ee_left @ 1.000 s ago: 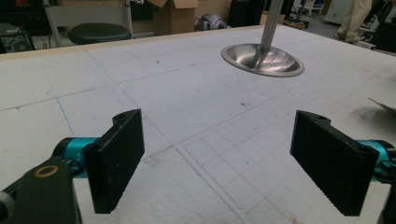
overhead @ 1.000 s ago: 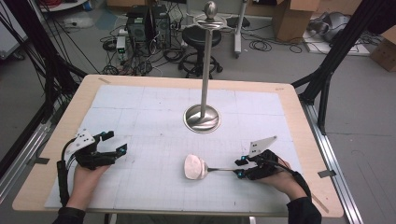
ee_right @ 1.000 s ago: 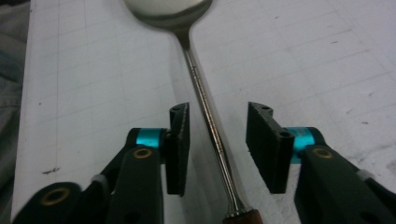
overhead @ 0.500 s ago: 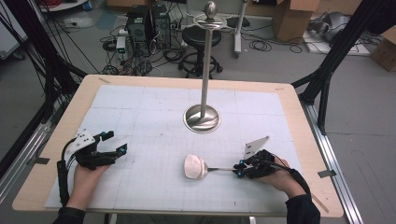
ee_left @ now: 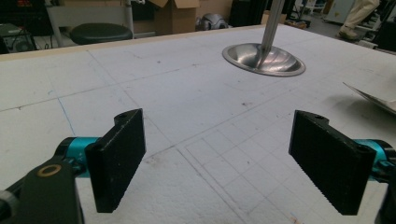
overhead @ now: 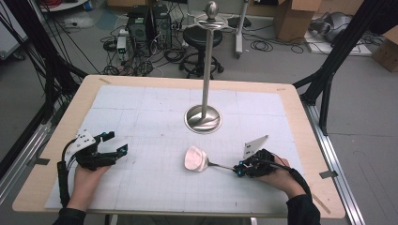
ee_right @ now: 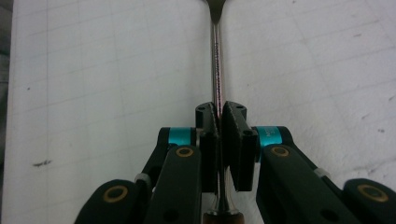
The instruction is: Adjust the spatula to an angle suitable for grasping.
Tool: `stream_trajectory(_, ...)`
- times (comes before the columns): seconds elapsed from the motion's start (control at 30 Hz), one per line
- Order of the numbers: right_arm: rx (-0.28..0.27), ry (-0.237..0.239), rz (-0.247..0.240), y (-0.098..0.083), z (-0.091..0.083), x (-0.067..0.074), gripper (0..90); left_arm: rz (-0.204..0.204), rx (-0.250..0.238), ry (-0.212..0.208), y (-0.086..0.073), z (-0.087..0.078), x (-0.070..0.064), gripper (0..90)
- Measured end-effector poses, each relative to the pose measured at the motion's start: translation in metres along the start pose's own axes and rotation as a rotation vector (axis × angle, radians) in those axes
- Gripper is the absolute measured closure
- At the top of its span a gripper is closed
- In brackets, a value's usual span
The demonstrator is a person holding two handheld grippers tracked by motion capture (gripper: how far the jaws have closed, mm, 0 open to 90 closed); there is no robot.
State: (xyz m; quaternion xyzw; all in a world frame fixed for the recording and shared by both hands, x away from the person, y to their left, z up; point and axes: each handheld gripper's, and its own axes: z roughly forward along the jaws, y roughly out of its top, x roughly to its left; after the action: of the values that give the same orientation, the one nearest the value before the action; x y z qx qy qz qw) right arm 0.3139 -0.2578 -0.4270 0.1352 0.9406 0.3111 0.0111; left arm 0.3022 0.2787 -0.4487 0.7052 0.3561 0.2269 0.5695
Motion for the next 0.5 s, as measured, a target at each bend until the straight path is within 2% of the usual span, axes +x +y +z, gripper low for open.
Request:
stream_trajectory(0.13,-0.021,0.005,-0.010,0.006,0.002,-0.001,85.0,-0.004,-0.006,-0.004,0.000,-0.001,0.001,19.6)
stream_trajectory(0.2,-0.045,0.011,-0.031,0.014,0.003,-0.002,85.0,0.000,-0.005,-0.008,0.000,-0.001,0.001,19.7)
stream_trajectory(0.33,-0.060,0.030,-0.054,0.029,0.007,-0.003,85.0,-0.014,0.006,-0.007,0.002,-0.003,0.001,21.8)
stream_trajectory(0.4,-0.065,0.036,-0.072,0.038,0.011,-0.004,85.0,-0.016,-0.017,0.001,0.003,-0.006,0.001,22.1)
stream_trajectory(0.5,-0.060,0.046,-0.101,0.053,0.019,-0.004,85.0,-0.032,-0.078,0.003,0.007,-0.014,0.003,22.1)
